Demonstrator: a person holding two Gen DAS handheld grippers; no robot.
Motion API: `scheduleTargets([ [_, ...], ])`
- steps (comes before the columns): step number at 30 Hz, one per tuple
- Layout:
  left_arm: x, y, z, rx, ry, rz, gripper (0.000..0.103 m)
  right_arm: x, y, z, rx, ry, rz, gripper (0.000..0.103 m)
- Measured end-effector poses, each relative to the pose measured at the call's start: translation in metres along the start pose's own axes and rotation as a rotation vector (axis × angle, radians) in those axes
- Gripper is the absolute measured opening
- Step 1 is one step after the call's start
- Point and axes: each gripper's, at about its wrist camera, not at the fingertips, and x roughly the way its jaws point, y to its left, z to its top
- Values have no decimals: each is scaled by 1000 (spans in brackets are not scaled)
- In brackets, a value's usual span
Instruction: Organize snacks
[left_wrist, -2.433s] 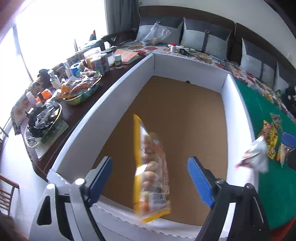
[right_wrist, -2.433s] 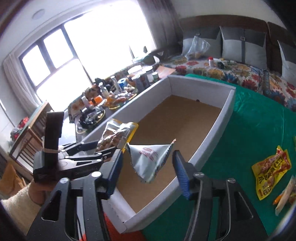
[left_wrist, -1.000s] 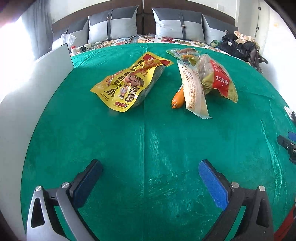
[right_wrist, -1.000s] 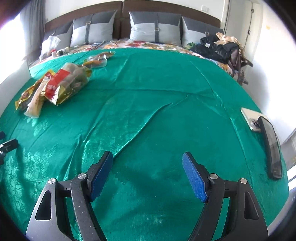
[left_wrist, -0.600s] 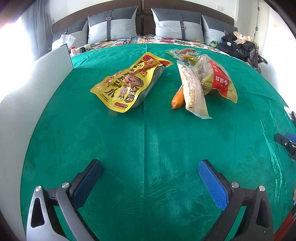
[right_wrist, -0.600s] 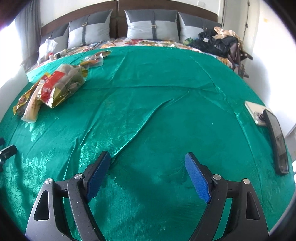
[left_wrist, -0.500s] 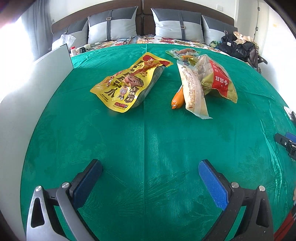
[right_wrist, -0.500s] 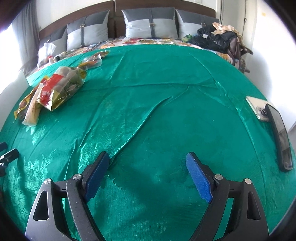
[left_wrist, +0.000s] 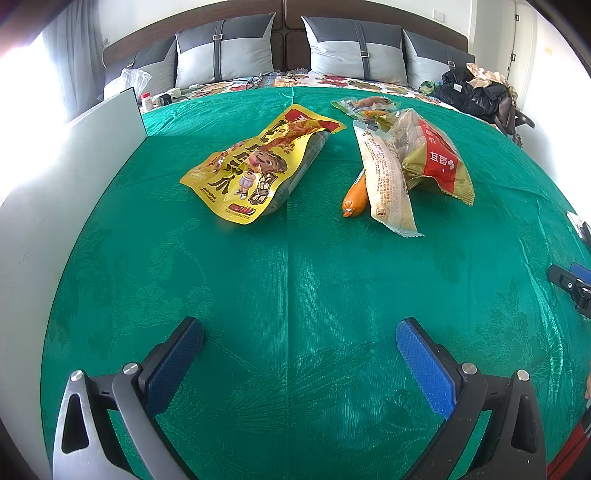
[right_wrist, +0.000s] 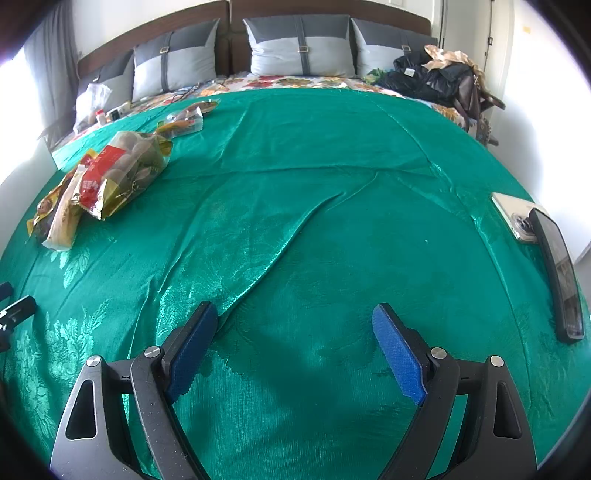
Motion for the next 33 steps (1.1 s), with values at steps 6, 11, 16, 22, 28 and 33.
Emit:
scheduleTargets([
  [6, 0, 0, 0, 0, 0, 0, 103, 0, 0, 0, 0, 0, 0, 89],
  [11, 0, 0, 0, 0, 0, 0, 103, 0, 0, 0, -1, 1, 1, 90],
  [16, 0, 0, 0, 1, 0, 0, 103, 2, 1, 0, -2, 5, 2, 91],
  [22, 0, 0, 0, 1, 1, 1, 103, 2, 1, 1, -2, 5, 2, 91],
  [28, 0, 0, 0, 1, 1, 1, 103, 2, 1, 1, -2, 5, 2, 91],
  [33, 0, 0, 0, 1, 1, 1, 103, 2, 1, 1, -2, 5, 3, 91],
])
